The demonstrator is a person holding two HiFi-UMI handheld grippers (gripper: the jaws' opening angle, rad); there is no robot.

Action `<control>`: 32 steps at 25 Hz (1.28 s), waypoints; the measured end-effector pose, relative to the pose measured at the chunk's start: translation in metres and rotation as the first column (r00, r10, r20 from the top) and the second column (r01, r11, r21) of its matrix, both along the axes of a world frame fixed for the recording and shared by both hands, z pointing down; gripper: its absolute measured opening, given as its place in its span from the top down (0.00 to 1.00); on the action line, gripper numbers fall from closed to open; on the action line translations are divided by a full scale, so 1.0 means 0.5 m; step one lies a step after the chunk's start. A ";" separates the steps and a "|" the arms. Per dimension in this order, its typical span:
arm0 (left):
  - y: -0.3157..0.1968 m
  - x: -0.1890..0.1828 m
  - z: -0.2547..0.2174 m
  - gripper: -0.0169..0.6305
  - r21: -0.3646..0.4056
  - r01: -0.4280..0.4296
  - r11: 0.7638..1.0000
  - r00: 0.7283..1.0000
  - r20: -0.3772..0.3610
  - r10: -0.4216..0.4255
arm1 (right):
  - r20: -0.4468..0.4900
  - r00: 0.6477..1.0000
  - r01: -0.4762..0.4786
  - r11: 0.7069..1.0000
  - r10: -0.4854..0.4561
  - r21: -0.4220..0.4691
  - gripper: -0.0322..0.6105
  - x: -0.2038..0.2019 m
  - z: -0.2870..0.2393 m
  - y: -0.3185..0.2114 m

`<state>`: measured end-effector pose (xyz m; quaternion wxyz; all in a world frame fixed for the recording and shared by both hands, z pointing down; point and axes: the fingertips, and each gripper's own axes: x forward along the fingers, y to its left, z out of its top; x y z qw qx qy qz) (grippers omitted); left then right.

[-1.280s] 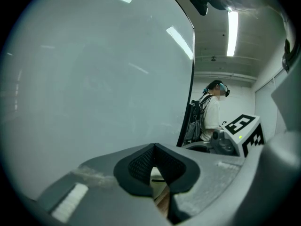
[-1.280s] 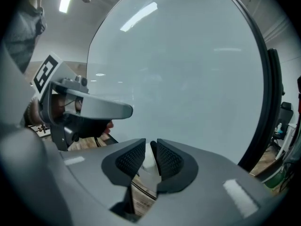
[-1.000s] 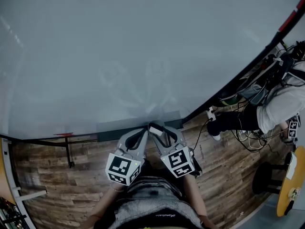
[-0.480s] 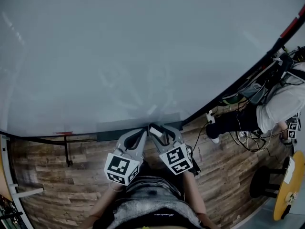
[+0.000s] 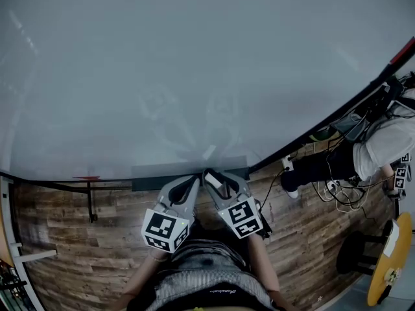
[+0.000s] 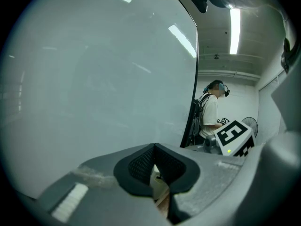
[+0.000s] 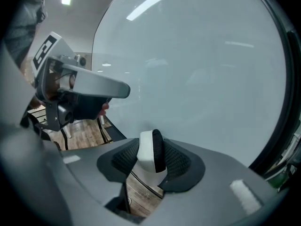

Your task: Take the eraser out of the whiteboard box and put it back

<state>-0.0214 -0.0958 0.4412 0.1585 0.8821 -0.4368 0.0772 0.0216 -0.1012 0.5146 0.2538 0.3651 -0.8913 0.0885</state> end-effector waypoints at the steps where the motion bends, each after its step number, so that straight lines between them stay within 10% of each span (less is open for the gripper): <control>1: -0.001 0.000 -0.001 0.97 0.001 0.000 1.000 1.000 0.000 0.000 | -0.002 1.000 0.002 1.000 -0.002 0.000 0.69 0.000 -0.001 0.000; 32: 0.005 -0.012 -0.010 0.97 0.034 -0.014 0.999 1.000 0.015 0.014 | 0.014 0.999 -0.031 0.999 0.030 0.034 0.71 0.003 -0.073 0.007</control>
